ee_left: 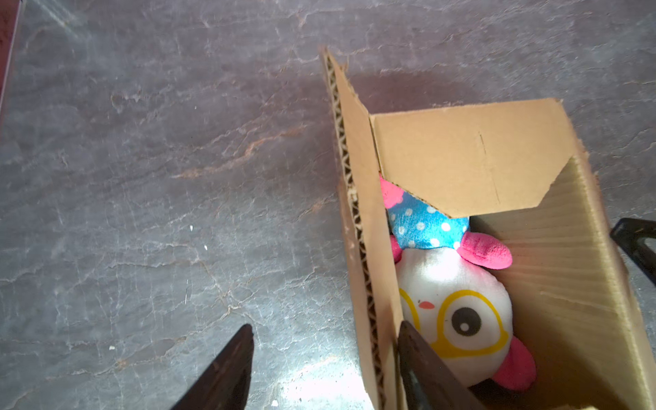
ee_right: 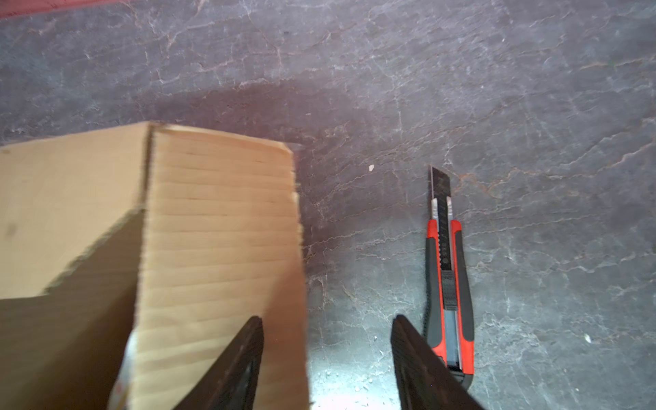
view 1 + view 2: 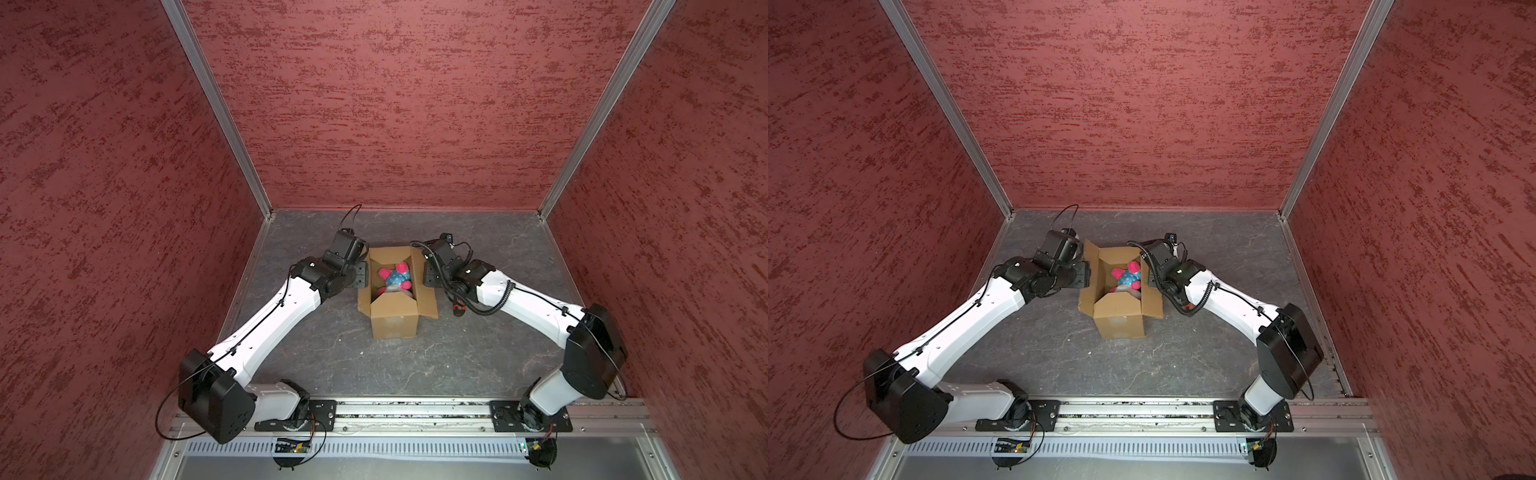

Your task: Unpack the express box

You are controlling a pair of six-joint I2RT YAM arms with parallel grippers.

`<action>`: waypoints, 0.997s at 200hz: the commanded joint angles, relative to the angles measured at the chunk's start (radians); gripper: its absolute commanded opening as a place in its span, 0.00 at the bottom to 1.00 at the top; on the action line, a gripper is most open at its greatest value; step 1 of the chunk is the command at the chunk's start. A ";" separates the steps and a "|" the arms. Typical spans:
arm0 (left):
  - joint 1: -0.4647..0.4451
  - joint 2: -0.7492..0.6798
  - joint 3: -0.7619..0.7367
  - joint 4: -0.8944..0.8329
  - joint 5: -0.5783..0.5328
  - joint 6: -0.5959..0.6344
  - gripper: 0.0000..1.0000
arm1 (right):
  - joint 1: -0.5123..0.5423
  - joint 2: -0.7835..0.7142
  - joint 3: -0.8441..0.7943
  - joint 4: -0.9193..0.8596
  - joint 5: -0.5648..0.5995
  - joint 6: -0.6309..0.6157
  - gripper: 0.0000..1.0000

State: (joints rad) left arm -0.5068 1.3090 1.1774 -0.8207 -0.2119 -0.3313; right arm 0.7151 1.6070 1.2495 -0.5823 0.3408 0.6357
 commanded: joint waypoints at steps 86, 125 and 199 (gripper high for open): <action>0.054 -0.045 -0.124 0.103 0.062 -0.054 0.60 | -0.005 0.050 0.069 -0.040 -0.034 0.004 0.60; 0.084 -0.081 -0.190 0.134 0.068 -0.085 0.60 | -0.006 0.072 0.088 -0.049 -0.040 -0.002 0.60; 0.123 -0.121 -0.305 0.254 0.126 -0.147 0.64 | -0.005 0.094 0.101 -0.045 -0.056 -0.002 0.60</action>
State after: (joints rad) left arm -0.3923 1.2129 0.8921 -0.6121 -0.1135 -0.4507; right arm 0.7139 1.6939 1.3106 -0.6186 0.2947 0.6350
